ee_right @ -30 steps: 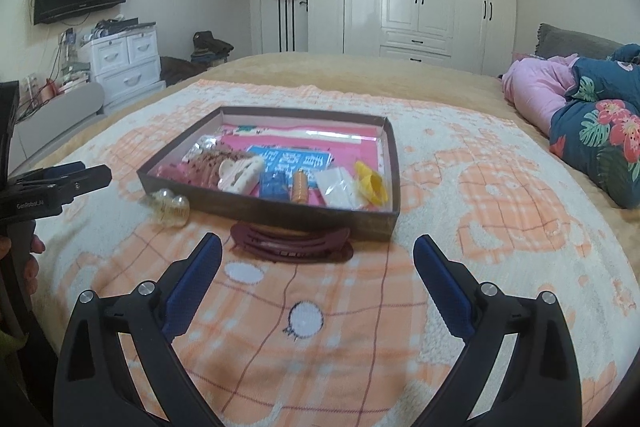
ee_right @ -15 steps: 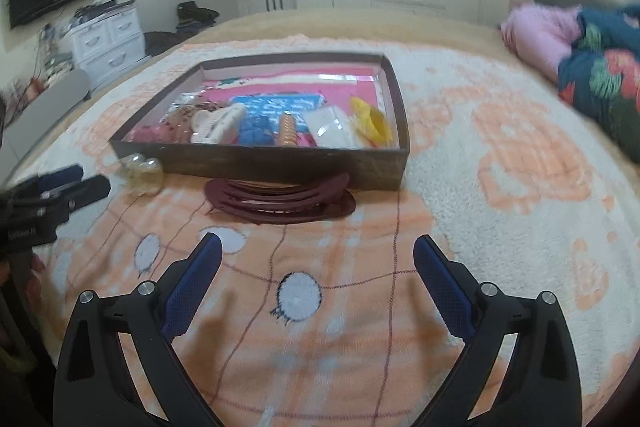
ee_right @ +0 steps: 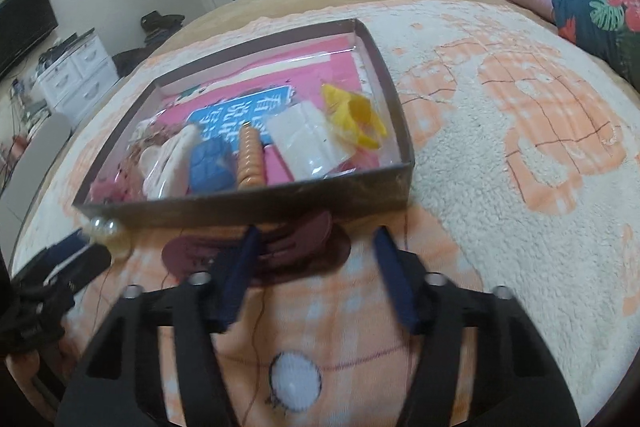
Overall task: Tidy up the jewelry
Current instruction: 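Grasp the pearl flower clip with the left gripper while the right grasps the maroon hair clip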
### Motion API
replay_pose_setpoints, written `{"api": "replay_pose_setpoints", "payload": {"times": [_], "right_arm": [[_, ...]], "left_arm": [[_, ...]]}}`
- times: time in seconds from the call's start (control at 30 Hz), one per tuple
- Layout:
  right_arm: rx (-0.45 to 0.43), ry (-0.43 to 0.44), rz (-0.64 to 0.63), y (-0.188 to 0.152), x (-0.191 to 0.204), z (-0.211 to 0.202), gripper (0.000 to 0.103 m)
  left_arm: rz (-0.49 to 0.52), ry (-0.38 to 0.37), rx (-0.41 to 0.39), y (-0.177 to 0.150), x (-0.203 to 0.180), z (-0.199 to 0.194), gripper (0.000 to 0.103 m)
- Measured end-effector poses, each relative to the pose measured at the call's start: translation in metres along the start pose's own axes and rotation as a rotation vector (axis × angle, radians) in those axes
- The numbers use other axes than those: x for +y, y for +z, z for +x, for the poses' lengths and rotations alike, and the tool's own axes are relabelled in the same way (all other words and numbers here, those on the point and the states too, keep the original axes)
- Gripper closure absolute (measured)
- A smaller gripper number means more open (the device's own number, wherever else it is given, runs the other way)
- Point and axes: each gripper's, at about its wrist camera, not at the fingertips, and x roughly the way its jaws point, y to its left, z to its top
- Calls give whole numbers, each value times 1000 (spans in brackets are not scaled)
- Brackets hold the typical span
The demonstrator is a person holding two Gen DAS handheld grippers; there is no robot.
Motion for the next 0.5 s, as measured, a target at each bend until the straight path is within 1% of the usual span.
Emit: {"api": "replay_pose_setpoints", "payload": {"times": [0.03, 0.07, 0.1, 0.13, 0.2, 0.23, 0.33, 0.37, 0.4, 0.43, 0.47, 0.5], "right_arm": [[0, 8, 7, 2, -1, 1, 66], [-2, 21, 10, 3, -1, 1, 71], [-3, 34, 5, 4, 0, 0, 79], [-7, 30, -6, 5, 2, 0, 81], [-34, 22, -48, 3, 7, -6, 84], [-44, 25, -61, 3, 10, -10, 85], [-61, 45, -98, -1, 16, -19, 85], [-66, 52, -109, -3, 17, -22, 85], [-69, 63, -115, -5, 19, -25, 85], [-69, 73, -116, -6, 20, -27, 86], [-69, 84, -116, -8, 21, -29, 86], [-69, 93, -117, -8, 22, -30, 94]], "left_arm": [[-1, -4, 0, 1, -1, 1, 11], [-2, -7, 2, 1, -1, 2, 12], [-4, -10, 6, 2, -2, 4, 12], [-9, -13, 13, 2, -1, 6, 12], [-22, -27, 19, 3, -1, 9, 12], [-27, -30, 19, 3, -1, 10, 13], [-28, -34, 34, 2, -1, 14, 37], [-28, -33, 39, 2, -1, 15, 43], [-29, -31, 42, 2, 0, 15, 45], [-29, -36, 44, 1, 0, 16, 53], [-26, -39, 47, 1, 0, 16, 64], [-22, -41, 49, 1, 0, 16, 67]]}}
